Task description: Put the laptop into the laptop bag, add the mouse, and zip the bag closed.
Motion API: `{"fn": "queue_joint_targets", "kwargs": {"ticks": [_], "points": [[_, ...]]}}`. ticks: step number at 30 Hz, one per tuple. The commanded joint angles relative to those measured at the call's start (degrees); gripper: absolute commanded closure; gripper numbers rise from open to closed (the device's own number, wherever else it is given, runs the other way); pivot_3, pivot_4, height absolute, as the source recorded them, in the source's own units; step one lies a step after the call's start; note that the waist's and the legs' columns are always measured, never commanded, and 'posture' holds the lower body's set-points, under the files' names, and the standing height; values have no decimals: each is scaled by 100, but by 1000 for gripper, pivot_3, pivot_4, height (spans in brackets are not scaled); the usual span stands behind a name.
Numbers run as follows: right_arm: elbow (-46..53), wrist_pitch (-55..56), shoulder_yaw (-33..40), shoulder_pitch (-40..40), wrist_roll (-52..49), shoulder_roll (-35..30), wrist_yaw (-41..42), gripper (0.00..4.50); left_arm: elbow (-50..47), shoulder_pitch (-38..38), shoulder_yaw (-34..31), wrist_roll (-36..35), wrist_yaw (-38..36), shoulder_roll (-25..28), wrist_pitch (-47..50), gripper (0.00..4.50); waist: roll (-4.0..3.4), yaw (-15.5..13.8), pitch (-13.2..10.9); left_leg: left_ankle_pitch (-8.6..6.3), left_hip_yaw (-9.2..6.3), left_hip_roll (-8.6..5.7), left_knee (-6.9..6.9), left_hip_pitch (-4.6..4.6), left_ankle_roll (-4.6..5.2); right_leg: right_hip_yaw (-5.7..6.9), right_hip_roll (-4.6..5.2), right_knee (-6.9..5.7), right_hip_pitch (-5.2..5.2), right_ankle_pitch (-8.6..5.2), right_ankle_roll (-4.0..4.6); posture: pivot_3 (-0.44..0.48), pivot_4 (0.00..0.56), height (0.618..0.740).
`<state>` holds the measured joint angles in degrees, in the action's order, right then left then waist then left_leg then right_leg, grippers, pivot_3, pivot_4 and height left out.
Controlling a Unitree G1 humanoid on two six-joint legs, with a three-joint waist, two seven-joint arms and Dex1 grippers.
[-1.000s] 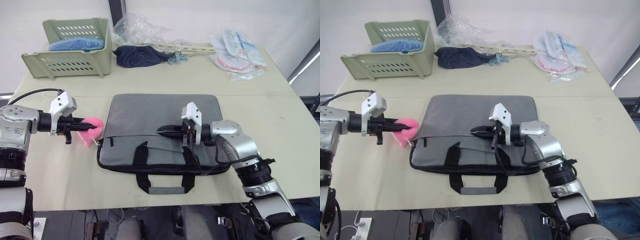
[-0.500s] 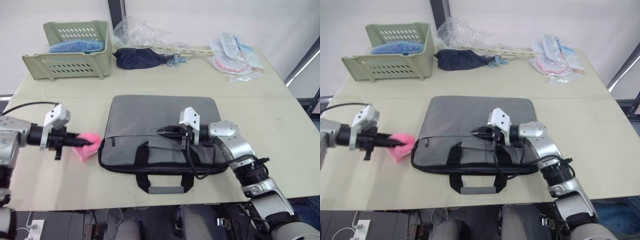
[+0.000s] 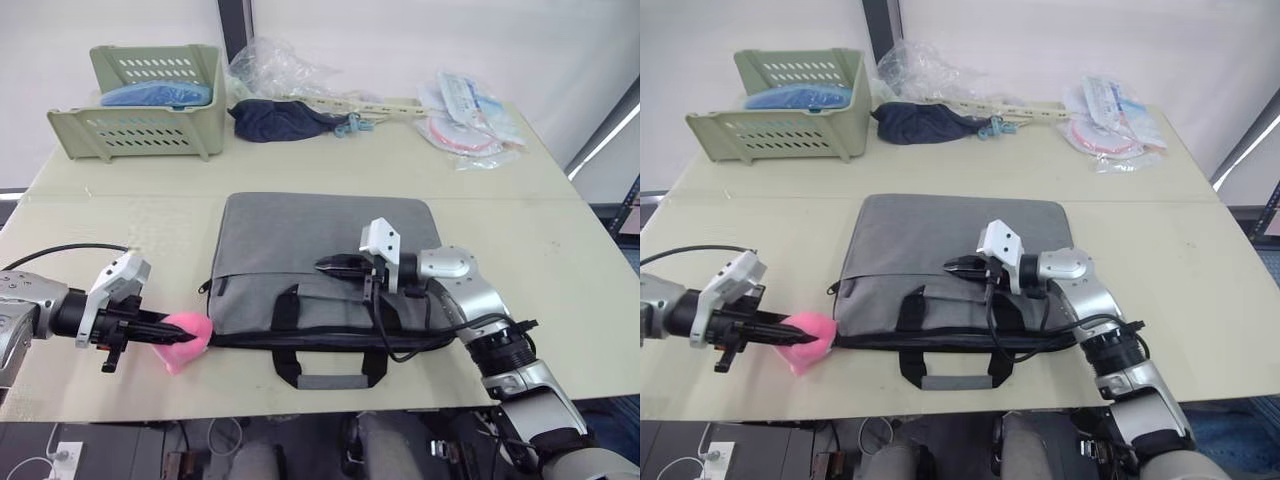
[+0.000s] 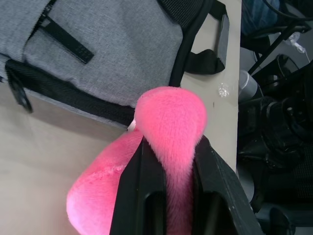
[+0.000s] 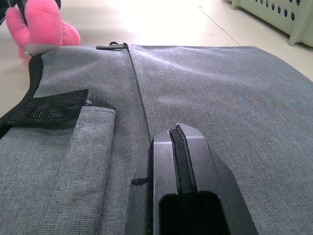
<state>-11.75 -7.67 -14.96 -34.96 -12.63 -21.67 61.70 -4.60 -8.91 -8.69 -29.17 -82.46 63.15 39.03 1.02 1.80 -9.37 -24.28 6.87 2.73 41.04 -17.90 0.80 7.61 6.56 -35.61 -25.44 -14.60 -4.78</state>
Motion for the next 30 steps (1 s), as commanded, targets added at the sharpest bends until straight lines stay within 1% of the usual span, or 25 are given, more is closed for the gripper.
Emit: {"fn": "queue_joint_targets", "kwargs": {"ticks": [1, 5, 12, 14, 19, 21, 22, 24, 25, 26, 27, 28, 30], "points": [[-589, -289, -222, 375, 350, -46, -127, 4500, -576, 229, -87, -341, 177, -195, 183, 4300, -6, -1, 3, 0, 0, 0, 0, 1, -1, -3, 1, -1, 0, 0, 0, 0, 150, 740], [-563, -303, -228, 387, 352, -50, -116, 4500, -744, 430, -125, -357, 328, -314, 197, 4300, -13, -2, 16, -2, -1, 0, -2, 2, -3, -8, 3, 1, 0, 0, 0, 0, 150, 740], [-701, -252, -209, 275, 375, -30, -96, 4500, -839, 498, -174, -427, 498, -335, 316, 4300, -16, -1, 19, -3, -2, 1, -2, 4, -5, -17, 8, 3, 1, -1, 2, 0, 150, 740], [-722, -242, -212, 252, 376, -9, -107, 4500, -940, 485, -220, -575, 607, -390, 486, 4300, -18, -1, 20, -3, -2, 1, -2, 4, -5, -23, 11, 3, 1, -1, 3, 0, 150, 740], [-797, -201, -210, 211, 380, 14, -112, 4500, -985, 470, -230, -617, 618, -353, 536, 4300, -18, 0, 22, -4, -2, 2, -2, 7, -5, -35, 14, 5, 2, -1, 4, 0, 150, 740], [-806, -188, -210, 217, 384, 5, -108, 4500, -891, 445, -289, -637, 528, -257, 550, 3500, -18, 0, 22, -5, -2, 3, -2, 9, -7, -37, 17, 5, 2, -1, 4, 0, 150, 740], [-809, -175, -212, 219, 391, -5, -100, 4500, -850, 438, -311, -657, 440, -172, 568, 3027, -19, 0, 22, -5, -2, 4, -2, 10, -9, -38, 20, 6, 2, -1, 5, 0, 150, 740], [-814, -168, -203, 214, 395, -20, -92, 4500, -769, 462, -391, -636, 159, 174, 559, 2174, -18, 2, 22, -7, -2, 7, -2, 11, -12, -37, 21, 7, 2, -4, 9, 0, 150, 740], [-821, -165, -197, 210, 394, -23, -90, 4500, -758, 474, -408, -635, 72, 292, 544, 1608, -18, 2, 22, -9, -2, 12, -2, 11, -16, -37, 22, 7, 2, -5, 12, 0, 150, 740], [-826, -168, -192, 205, 390, -26, -88, 4500, -783, 506, -438, -668, -27, 429, 567, 1338, -19, 1, 22, -10, -3, 12, -2, 12, -18, -36, 22, 8, 1, -8, 16, 0, 150, 740], [-849, -151, -187, 190, 395, -37, -82, 4500, -859, 553, -493, -790, -228, 648, 698, 896, -19, 2, 21, -11, -2, 11, -4, 17, -20, -35, 22, 9, 1, -12, 24, 0, 150, 740], [-883, -133, -181, 167, 398, -46, -73, 4500, -960, 698, -580, -977, -571, 1002, 878, 622, -19, 3, 21, -12, -2, 11, -5, 22, -21, -35, 22, 9, 1, -20, 38, 0, 150, 740], [-946, -93, -180, 127, 407, -58, -59, 4500, -1035, 881, -677, -1159, -952, 1448, 992, 622, -18, 8, 20, -17, 0, 18, -6, 27, -29, -35, 21, 6, 1, -26, 50, 0, 150, 740]]}}
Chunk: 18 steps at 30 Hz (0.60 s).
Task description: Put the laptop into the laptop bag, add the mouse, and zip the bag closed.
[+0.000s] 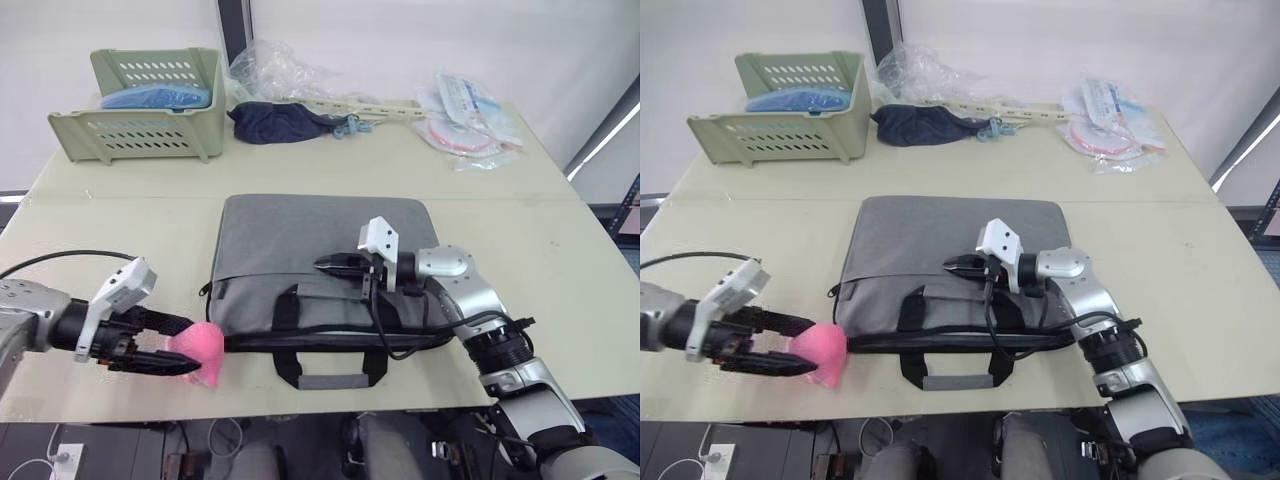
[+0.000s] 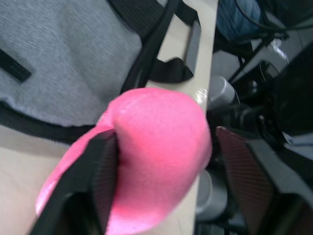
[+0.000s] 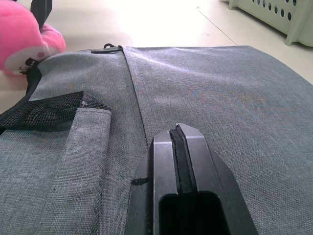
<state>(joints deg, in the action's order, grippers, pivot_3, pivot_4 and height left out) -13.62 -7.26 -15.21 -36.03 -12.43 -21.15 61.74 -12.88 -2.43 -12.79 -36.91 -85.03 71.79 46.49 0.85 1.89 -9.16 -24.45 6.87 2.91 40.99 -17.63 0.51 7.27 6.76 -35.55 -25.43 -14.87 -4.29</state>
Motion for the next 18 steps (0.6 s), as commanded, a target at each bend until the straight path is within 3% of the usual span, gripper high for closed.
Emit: {"fn": "queue_joint_targets", "kwargs": {"ticks": [1, 7, 11, 18], "points": [[-782, -119, -157, 220, 391, -113, -58, 4500, -199, 274, -281, -407, -747, 684, 235, 622, -3, -3, -2, 0, 0, 0, -3, 4, 0, 0, -3, -2, 1, -2, 4, 0, 150, 740], [-950, -6, -155, 110, 398, -105, -42, 4500, -38, 713, -183, -819, -747, 1332, -90, 622, -6, -8, -3, 0, 4, 5, -5, 17, -2, -7, -2, -5, 4, -8, 14, 0, 150, 740], [-1005, 42, -141, 87, 396, -119, -33, 4500, -78, 696, -169, -1046, -747, 1347, -74, 622, -6, -10, -3, 0, 6, 7, -6, 19, -2, -8, -4, -6, 4, -9, 16, 0, 150, 740], [-1003, 77, -132, 119, 396, -174, -12, 4500, 687, -1209, 300, -1868, -495, 1115, 1184, 622, -2, -22, -3, 0, 10, -3, -8, 19, -2, -3, -26, -12, 6, -9, 17, 0, 150, 740]]}}
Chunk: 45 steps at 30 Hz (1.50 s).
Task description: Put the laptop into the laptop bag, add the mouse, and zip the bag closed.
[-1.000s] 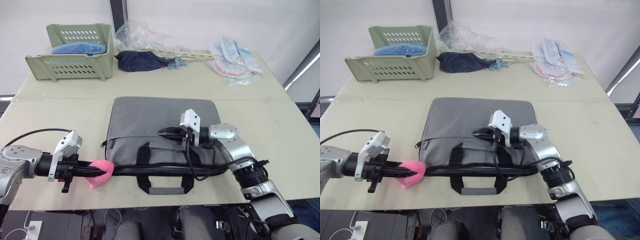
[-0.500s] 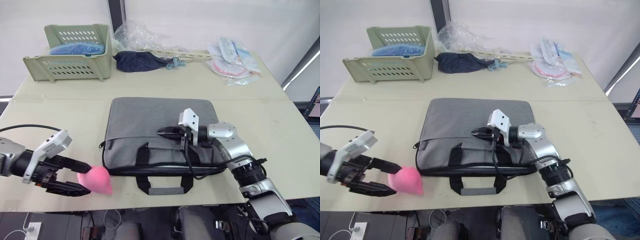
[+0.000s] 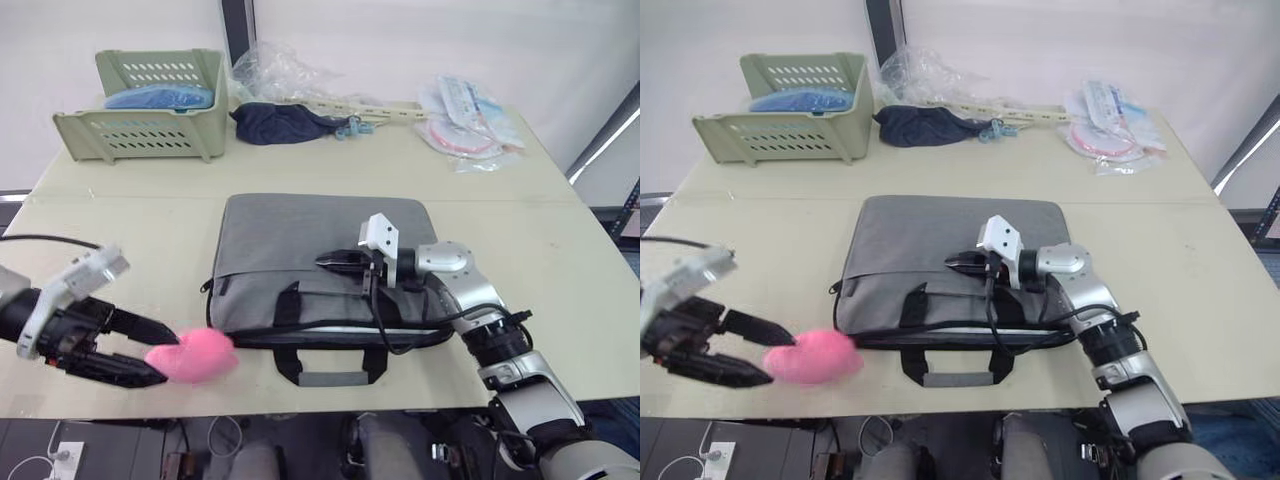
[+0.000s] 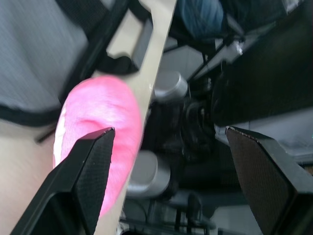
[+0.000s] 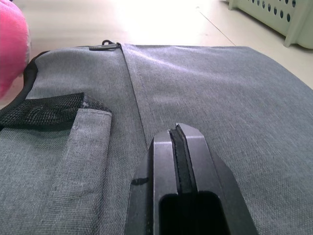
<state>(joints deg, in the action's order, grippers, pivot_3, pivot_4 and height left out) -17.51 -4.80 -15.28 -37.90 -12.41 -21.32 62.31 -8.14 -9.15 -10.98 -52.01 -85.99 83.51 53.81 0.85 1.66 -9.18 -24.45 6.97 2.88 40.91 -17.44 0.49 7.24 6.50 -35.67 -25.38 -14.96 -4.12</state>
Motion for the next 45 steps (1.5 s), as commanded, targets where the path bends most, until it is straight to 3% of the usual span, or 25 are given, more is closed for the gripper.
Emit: {"fn": "queue_joint_targets", "kwargs": {"ticks": [1, 7, 13, 21, 30, 33, 40, 45], "points": [[-626, -160, -125, 303, 396, -161, -68, 4500, 312, -828, 195, -410, -312, -141, 585, 622, -2, -3, -1, 0, 2, -3, -3, 2, 0, 1, 0, -1, 0, 0, 0, 0, 150, 740], [-607, -146, -146, 308, 400, -161, -58, 4500, 599, -1202, 633, 239, -331, -337, 138, 622, -11, 2, -7, 0, 8, -7, -4, 4, 1, 17, -4, 1, 1, 0, 0, 0, 150, 740], [-594, -139, -156, 330, 406, -158, -57, 4500, 1579, -1187, 905, 1708, 298, -1189, -1750, 622, -13, -5, -6, 0, 10, -5, -3, 3, 1, 20, 0, 1, -1, 0, 0, 0, 150, 740], [-558, -168, -138, 343, 397, -228, -10, 4500, 2228, -875, 1122, 2748, -564, -1397, -4020, 622, 4, 0, 1, -1, 5, 6, -3, -4, 1, 16, 28, 5, -6, 0, -1, 0, 150, 740], [-521, -197, -143, 366, 399, -259, -7, 4500, 1808, -370, 1176, 2631, -556, -1494, -3948, 622, -2, -5, -1, -5, -3, 2, -8, -4, 9, 31, 66, 2, -4, 1, -2, 0, 150, 740], [-522, -194, -142, 366, 404, -262, -9, 4500, 1540, -147, 1081, 2425, -589, -1396, -3661, 1292, -1, -7, -1, -5, -4, 1, -8, -5, 10, 37, 71, 3, -4, 1, -2, 0, 150, 740], [-589, -172, -144, 352, 398, -221, -16, 4500, 620, 383, 681, 1706, -410, -1196, -2715, 4484, -1, -1, -1, -6, -6, -5, -15, -4, 12, 37, 82, 6, -3, 1, -2, 0, 150, 740], [-635, -143, -158, 372, 399, -181, -25, 4500, -71, 762, 467, 1359, -159, -1216, -2023, 4484, -2, 3, -1, -6, -7, -6, -22, -3, 12, 37, 82, 9, -3, 1, -2, 0, 150, 740]]}}
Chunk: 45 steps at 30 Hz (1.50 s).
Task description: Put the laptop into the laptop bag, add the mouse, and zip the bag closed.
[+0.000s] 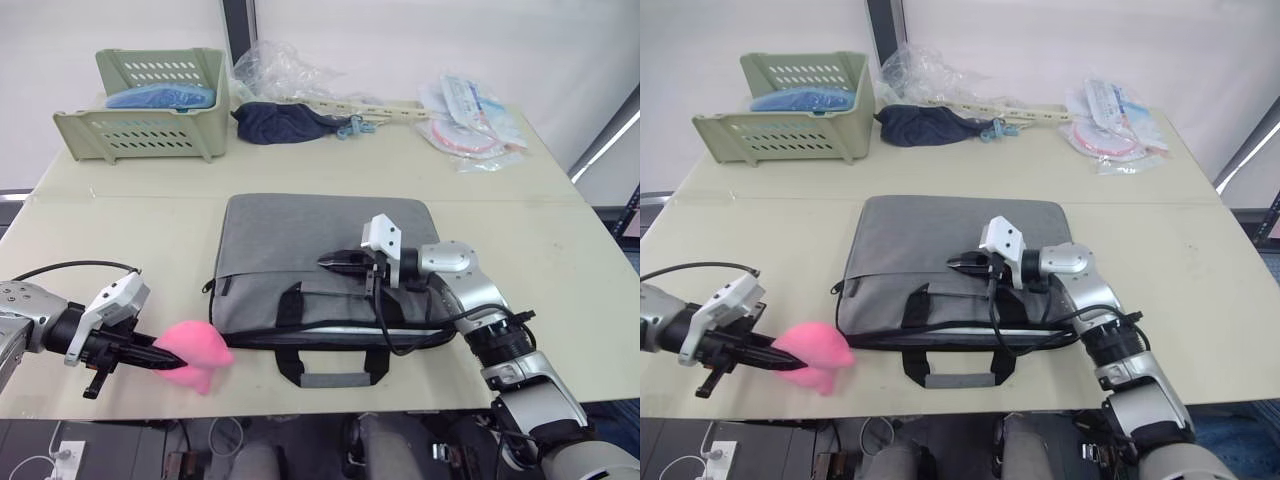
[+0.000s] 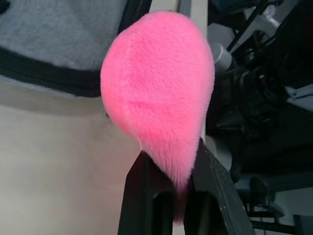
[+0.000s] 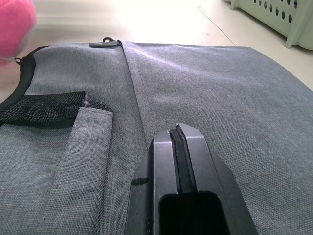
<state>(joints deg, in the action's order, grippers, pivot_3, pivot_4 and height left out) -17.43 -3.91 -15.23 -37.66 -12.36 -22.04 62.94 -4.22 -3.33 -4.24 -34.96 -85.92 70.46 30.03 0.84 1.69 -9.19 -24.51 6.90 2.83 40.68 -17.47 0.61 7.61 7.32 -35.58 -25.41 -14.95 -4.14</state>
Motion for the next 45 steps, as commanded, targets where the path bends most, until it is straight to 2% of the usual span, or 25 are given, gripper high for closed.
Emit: {"fn": "queue_joint_targets", "kwargs": {"ticks": [1, 9, 22, 30, 35, 45], "points": [[-656, -230, -164, 348, 394, -100, -91, 4500, -581, 251, -254, -419, -88, 10, 460, 4484, 0, 2, 0, 0, 0, 0, -1, 1, 0, 0, 0, 1, 0, 0, 0, 0, 150, 740], [-644, -236, -171, 392, 423, -94, -117, 4500, -1080, 430, -194, -354, 531, -695, 681, 4484, 1, 2, 1, 3, 2, -5, -51, 13, -5, 8, 1, 17, 1, 0, 0, 0, 150, 740], [-663, -218, -192, 417, 452, -75, -145, 4500, -1530, 636, -101, -374, 1052, -1291, 735, 4484, -1, 2, 3, 4, 3, -6, -61, 22, -6, 8, 5, 28, 10, 0, 0, 0, 150, 740], [-708, -197, -195, 396, 471, -32, -169, 4500, -1913, 509, 111, -539, 1355, -1828, 852, 4484, -6, 1, 5, 3, 1, -6, -66, 29, -7, 8, 8, 41, 21, 0, 0, 0, 150, 740], [-727, -182, -187, 396, 476, -30, -176, 4500, -1952, 259, 430, 59, 1534, -2454, -136, 4484, -10, -1, 8, 3, -1, -5, -66, 30, -7, 10, 8, 50, 29, 2, -4, 0, 150, 740], [-749, -180, -199, 378, 488, -5, -184, 4500, -1907, -566, 1420, 427, 1944, -3448, -288, 4484, -20, -7, 10, 4, -4, -5, -66, 36, -5, 16, 8, 59, 44, 5, -9, 0, 150, 740]]}}
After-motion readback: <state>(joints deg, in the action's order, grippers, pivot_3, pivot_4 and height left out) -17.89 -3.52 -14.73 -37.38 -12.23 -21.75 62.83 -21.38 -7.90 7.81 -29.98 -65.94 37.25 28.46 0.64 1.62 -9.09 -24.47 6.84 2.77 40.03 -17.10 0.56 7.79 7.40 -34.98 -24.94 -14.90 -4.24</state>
